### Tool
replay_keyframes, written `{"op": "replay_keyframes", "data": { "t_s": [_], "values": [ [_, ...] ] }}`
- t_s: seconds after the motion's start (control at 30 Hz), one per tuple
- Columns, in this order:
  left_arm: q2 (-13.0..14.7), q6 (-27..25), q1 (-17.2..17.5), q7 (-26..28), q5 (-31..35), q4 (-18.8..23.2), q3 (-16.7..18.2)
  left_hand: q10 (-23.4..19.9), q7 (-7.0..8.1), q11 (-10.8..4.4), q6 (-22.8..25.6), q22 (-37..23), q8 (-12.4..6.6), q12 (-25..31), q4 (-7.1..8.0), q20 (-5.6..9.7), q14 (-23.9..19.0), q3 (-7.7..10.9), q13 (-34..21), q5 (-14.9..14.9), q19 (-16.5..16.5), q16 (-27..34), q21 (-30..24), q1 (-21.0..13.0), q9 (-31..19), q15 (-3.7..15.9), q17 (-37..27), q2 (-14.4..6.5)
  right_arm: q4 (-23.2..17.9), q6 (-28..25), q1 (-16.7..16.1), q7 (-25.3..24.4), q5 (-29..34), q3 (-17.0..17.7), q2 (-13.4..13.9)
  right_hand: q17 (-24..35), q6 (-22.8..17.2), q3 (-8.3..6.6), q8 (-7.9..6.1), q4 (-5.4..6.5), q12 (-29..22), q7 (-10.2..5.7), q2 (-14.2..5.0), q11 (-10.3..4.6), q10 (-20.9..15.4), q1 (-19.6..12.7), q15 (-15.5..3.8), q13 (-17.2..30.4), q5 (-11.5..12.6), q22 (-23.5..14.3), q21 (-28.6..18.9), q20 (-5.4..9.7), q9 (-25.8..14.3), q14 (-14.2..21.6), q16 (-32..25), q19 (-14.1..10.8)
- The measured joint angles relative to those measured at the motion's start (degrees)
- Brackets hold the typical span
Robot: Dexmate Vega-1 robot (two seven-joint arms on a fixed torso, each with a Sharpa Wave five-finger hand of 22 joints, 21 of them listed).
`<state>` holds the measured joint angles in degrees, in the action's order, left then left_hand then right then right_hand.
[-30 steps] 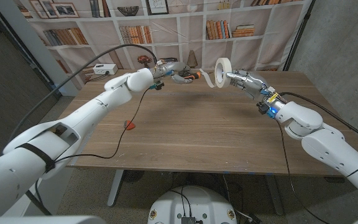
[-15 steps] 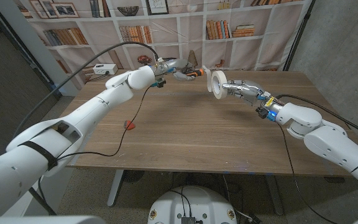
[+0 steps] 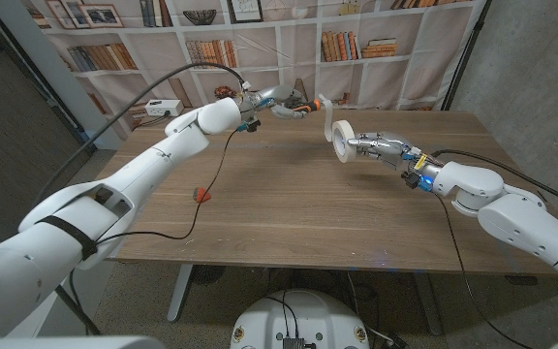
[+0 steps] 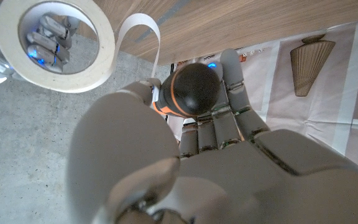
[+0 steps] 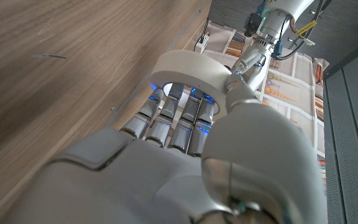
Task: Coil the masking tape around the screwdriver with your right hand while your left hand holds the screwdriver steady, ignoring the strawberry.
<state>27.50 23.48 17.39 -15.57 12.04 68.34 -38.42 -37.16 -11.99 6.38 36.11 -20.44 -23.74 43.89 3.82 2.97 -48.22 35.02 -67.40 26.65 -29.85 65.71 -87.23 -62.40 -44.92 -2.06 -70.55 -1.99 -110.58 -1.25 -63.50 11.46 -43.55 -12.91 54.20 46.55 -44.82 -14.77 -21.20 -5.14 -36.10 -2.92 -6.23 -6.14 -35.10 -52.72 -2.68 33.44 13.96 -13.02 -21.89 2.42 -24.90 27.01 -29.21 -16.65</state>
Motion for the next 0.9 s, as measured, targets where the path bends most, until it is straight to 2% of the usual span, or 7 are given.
{"op": "replay_keyframes", "data": {
  "t_s": [0.17,0.43,0.57,0.9],
  "values": [
    [-1.0,0.3,-0.1,-3.3,-5.2,-1.5,0.8,0.0,0.00,0.00,0.0,-0.8,0.00,0.4,0.00,-0.21,-0.1,0.00,-0.5,0.0,-0.2,0.4,-0.6,0.0,-0.7,-0.11,-0.2,0.0,0.5,0.1,0.0,-0.1,0.2,-0.1,0.0,0.0,0.1,0.00,0.00,0.00,0.0,0.10,0.01,0.31,0.3,0.0,0.00,0.0,0.0,0.0,0.0,0.00,0.0,0.0,0.0,0.0],
    [-4.3,0.3,-0.3,-10.0,-14.6,-6.6,3.3,0.0,0.00,0.00,0.0,-1.3,0.00,1.1,0.00,-0.21,-0.2,0.00,-0.9,0.0,-0.2,1.1,-1.0,0.0,-1.7,-0.21,-0.2,0.0,1.2,1.1,-0.5,-0.8,0.7,-0.2,-0.3,0.0,0.1,-0.04,-0.01,-0.03,0.0,0.11,0.01,0.31,0.3,0.0,0.00,0.0,-0.1,0.0,-0.4,0.00,0.3,0.0,0.0,0.0],
    [-5.6,0.0,-0.4,-13.5,-19.2,-8.4,4.2,0.0,0.00,0.00,0.0,-1.2,0.00,1.1,0.00,-0.21,-0.2,0.00,-1.0,-0.1,-0.2,1.1,-1.0,0.0,-1.8,-0.21,-0.3,0.0,1.4,1.5,-0.7,-1.6,1.3,-0.2,-0.5,0.3,0.2,-0.76,-0.09,0.09,0.0,0.20,0.01,-0.01,0.6,0.0,0.00,0.0,-0.2,0.0,-0.5,-0.10,0.3,0.0,0.4,0.5],
    [-8.4,-1.8,-0.8,-20.4,-26.7,-12.3,6.3,0.0,0.00,0.00,0.0,-1.1,0.00,1.5,0.00,0.01,-0.2,0.00,-1.0,-0.4,-0.4,1.5,-1.0,0.0,-1.9,-0.20,-0.3,0.0,0.2,0.6,-0.8,-6.5,5.8,-1.2,-0.7,0.3,0.4,-0.90,-0.10,0.23,0.0,0.41,0.01,-0.01,0.6,0.0,0.21,0.1,-0.3,0.0,-0.5,-0.10,0.5,-0.2,0.9,0.5]
  ]
}}
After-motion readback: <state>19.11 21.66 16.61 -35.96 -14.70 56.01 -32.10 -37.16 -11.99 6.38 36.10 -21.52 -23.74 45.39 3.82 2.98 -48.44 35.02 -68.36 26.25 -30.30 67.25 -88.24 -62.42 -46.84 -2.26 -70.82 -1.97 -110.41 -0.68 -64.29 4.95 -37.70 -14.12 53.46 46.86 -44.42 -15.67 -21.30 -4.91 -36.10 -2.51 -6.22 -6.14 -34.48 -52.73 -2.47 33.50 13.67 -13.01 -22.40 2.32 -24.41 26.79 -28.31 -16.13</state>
